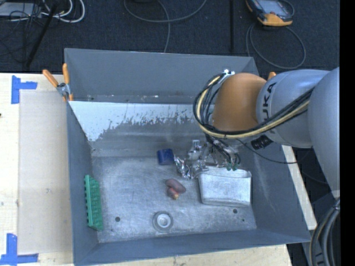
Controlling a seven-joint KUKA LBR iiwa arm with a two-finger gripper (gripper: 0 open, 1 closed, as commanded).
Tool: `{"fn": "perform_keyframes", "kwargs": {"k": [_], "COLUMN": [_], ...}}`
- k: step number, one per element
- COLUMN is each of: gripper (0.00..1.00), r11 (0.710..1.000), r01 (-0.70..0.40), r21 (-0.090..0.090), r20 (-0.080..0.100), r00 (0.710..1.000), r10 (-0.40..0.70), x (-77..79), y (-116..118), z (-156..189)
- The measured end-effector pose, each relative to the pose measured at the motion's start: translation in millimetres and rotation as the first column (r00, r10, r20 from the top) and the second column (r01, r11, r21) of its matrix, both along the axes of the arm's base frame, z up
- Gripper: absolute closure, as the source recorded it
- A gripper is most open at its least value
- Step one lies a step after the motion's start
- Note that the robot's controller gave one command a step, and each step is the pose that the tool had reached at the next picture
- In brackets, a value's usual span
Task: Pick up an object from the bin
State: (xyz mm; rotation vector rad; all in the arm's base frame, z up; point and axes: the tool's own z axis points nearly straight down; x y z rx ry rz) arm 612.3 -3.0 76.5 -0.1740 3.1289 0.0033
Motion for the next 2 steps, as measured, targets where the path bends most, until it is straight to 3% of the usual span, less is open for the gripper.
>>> {"fn": "perform_keyframes", "kwargs": {"k": [1,2], "gripper": [1.0,1.0], "r11": [0.999,0.999], "r01": [-0.035,-0.052], "r21": [-0.002,-0.003], "r20": [0.002,0.0], "r00": [0.999,0.999], "r10": [0.035,0.052], "x": [11.2,-4.5], "y": [4.6,1.6], "z": [75.2,137.7]}}
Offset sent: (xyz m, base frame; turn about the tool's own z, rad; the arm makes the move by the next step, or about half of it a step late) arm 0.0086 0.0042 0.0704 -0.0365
